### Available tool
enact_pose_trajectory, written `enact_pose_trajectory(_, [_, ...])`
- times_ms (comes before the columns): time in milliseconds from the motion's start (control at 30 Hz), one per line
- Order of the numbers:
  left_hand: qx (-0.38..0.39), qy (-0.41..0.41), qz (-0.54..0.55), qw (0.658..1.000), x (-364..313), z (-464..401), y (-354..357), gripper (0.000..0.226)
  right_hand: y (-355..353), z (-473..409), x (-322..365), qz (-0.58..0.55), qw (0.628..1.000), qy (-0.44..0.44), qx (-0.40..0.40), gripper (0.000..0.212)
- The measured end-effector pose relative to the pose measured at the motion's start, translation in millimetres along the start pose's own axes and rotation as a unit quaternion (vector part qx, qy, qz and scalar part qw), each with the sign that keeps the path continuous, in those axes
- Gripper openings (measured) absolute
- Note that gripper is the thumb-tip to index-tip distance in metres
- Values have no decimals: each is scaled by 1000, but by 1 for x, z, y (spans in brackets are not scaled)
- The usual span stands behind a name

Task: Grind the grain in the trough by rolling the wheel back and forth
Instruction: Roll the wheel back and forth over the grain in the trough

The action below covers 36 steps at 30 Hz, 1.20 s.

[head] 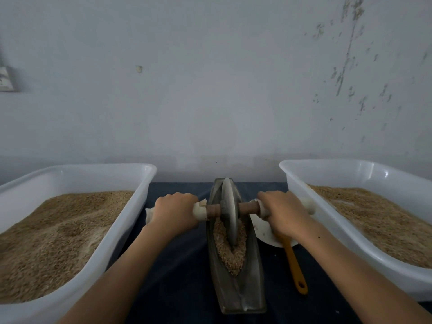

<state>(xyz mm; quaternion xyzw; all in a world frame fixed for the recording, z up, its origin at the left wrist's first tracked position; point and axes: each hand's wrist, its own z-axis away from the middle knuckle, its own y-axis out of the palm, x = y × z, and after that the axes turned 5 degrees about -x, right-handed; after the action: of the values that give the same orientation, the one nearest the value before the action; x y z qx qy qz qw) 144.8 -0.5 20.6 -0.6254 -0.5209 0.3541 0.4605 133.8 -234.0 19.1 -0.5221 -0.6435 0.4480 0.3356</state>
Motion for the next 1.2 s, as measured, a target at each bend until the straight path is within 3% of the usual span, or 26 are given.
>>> enact_pose_trajectory(167, [26,-1,7,1000,2,0,0,22,-4,1,0,11,1000,-4,1,21])
enact_pose_trajectory(400, [105,5,5,994,3,-1,-7,33,-27,3,5,21,989,16,145,18])
enact_pose_trajectory(500, [113,5,5,994,3,-2,-8,34,-30,3,5,14,987,15,161,18])
enact_pose_trajectory(833, [11,-2,5,1000,3,2,-1,23,-6,2,2,7,1000,0,-3,21])
enact_pose_trajectory(933, [15,-5,7,1000,3,2,-1,24,-4,2,1,8,1000,-1,-9,22])
enact_pose_trajectory(1200, [99,3,-6,995,2,1,-8,35,-22,0,3,14,990,28,135,15])
